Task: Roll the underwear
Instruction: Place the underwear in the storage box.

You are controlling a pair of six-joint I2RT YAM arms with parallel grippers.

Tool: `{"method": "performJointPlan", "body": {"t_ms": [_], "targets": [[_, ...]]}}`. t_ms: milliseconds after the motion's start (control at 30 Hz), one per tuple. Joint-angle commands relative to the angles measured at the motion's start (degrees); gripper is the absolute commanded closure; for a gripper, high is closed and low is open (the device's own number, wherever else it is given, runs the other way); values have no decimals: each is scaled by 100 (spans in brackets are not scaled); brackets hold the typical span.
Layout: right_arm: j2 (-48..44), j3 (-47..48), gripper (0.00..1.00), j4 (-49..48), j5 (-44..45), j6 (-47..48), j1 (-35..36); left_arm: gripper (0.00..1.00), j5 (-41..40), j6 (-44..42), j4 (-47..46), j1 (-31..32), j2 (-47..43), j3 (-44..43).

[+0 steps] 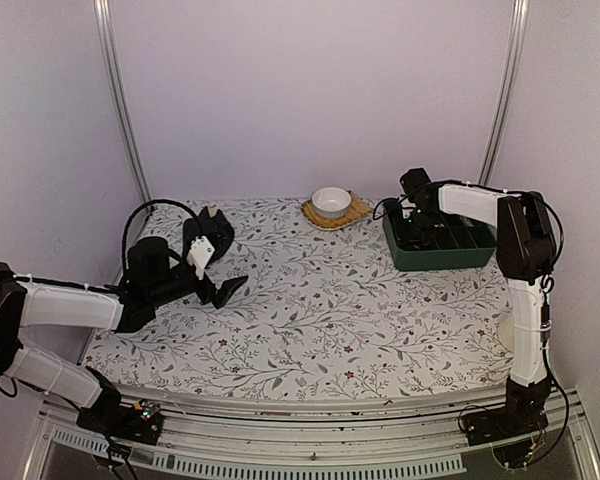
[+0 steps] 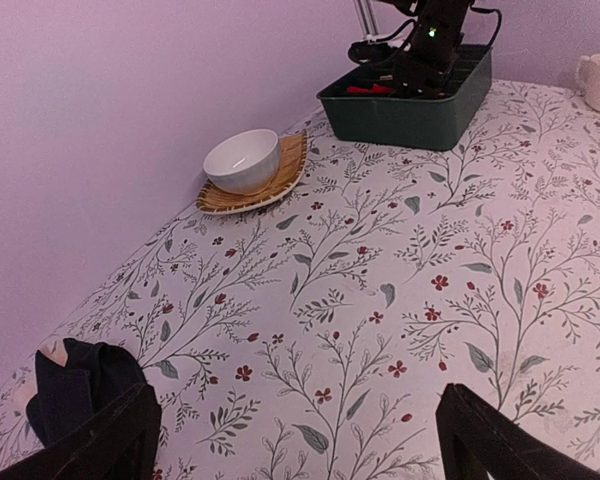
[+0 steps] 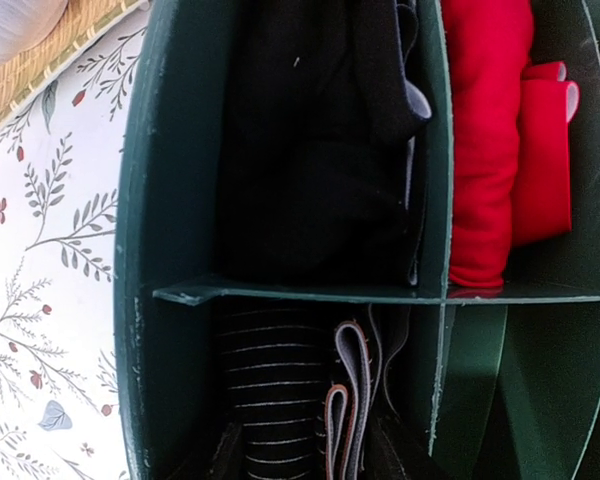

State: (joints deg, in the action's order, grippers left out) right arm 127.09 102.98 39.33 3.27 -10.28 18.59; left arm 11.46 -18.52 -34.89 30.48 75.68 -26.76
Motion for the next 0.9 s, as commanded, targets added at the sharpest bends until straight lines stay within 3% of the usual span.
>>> {"method": "performJointPlan", "body": {"t_ms": [0,167,400,867], "targets": [[51,158,62,174,148,-32,142,1,-9,53,-154,-51,69,-118],[-7,267,61,308,214,-22,146,2,-13,56,-160,-54,53,-119],[-112,473,52,479,276,0,174,1,-20,52,-165,-51,60,-110],[-113,540,49,561,419,49,220,1,-26,57,-157,-51,69,-119]]}}
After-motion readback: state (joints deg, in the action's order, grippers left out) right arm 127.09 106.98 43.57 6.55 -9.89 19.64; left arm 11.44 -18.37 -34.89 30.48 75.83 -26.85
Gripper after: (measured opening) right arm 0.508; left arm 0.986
